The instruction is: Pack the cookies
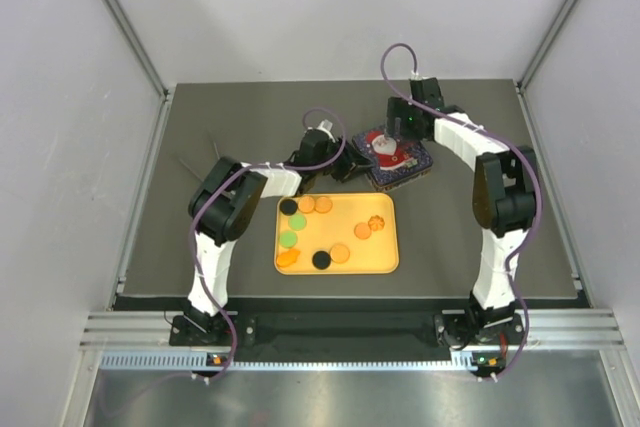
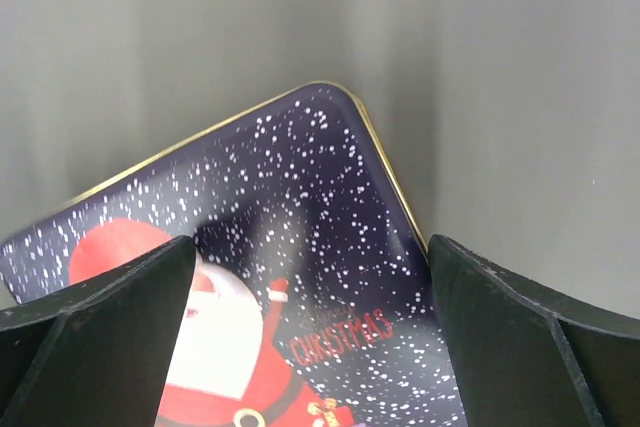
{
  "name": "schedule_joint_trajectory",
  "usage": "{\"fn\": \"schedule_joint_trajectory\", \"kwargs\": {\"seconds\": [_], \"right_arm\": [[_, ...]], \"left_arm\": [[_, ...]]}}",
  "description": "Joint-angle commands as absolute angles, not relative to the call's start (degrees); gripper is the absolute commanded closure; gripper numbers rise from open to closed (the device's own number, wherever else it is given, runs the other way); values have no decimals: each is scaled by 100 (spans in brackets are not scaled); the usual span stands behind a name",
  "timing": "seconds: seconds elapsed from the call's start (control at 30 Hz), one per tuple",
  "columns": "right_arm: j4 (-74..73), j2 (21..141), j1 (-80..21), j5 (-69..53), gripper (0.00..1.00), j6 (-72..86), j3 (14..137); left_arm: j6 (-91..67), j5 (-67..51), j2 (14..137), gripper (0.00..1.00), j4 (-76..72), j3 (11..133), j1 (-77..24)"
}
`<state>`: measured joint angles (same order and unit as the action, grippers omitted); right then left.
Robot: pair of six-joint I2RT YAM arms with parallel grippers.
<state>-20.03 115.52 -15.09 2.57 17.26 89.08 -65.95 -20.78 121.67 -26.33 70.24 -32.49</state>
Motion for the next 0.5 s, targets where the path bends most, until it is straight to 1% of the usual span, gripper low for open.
{"fn": "schedule_joint_trajectory", "kwargs": {"seconds": [0.0, 0.17, 0.3, 0.43, 0.47], "right_arm": [[-2610, 11803, -1731, 290, 0, 1415, 9368], [-2672, 11734, -1688, 728, 1, 1406, 9668], [-2654, 11471, -1661, 809, 2, 1432, 9817], [-2637, 11207, -1661, 598, 5, 1468, 9844], [-2628, 11154, -1661, 476, 7, 1476, 9826]], "left_arm": [[-6487, -1986, 11892, 74, -2189, 6838, -3586], [-5969, -1881, 11690, 72, -1698, 7119, -3568], [-5836, -1907, 11637, 72, -1573, 7268, -3560], [-5687, -1951, 11593, 67, -1538, 7418, -3542], [-5643, -1960, 11575, 64, -1547, 7427, -3516]]}}
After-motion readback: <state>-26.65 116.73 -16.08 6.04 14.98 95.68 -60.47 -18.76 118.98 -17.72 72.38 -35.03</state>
